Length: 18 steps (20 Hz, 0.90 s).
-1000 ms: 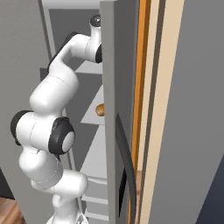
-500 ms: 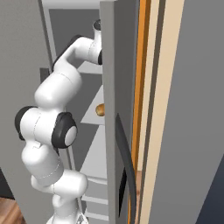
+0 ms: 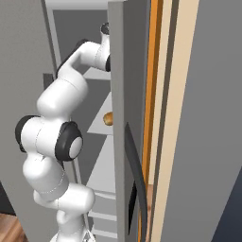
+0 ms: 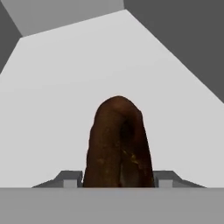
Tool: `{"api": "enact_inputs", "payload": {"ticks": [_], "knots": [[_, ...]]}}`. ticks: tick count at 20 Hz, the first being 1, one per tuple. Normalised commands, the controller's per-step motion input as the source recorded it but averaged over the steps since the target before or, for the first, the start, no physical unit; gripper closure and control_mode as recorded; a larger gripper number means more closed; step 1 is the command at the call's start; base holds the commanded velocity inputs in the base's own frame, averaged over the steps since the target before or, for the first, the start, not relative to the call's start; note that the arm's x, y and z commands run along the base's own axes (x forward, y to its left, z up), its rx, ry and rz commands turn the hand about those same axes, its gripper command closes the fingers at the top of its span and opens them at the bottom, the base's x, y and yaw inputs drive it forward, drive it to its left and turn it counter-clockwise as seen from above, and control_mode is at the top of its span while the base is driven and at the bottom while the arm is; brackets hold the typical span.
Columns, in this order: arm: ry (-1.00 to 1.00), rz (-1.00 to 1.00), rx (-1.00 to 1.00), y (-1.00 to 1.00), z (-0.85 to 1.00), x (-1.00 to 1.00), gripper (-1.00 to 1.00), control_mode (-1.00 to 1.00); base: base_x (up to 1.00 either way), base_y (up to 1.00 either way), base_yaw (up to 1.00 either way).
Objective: Take the potato and sweet potato out of the freezer and place them in the tupperware container on the counter. Then put the tupperware containing the vegetables back in the freezer.
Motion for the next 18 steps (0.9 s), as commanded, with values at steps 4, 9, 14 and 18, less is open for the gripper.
{"api": "enact_inputs", "payload": {"ticks": [4,9,14,18], "knots": [[-0.07,0.00,0.00,0.00,-0.06,-0.23,1.00,-1.00,0.00,0.00,0.00],[-0.22,0.00,0.00,0.00,0.00,-0.67,1.00,-1.00,0.00,0.00,0.00],[-0.22,0.00,0.00,0.00,0.00,-0.99,1.00,-1.00,0.00,0.00,0.00],[-0.07,-0.01,0.00,0.05,0.06,-1.00,1.00,-1.00,0.00,0.00,0.00]]}}
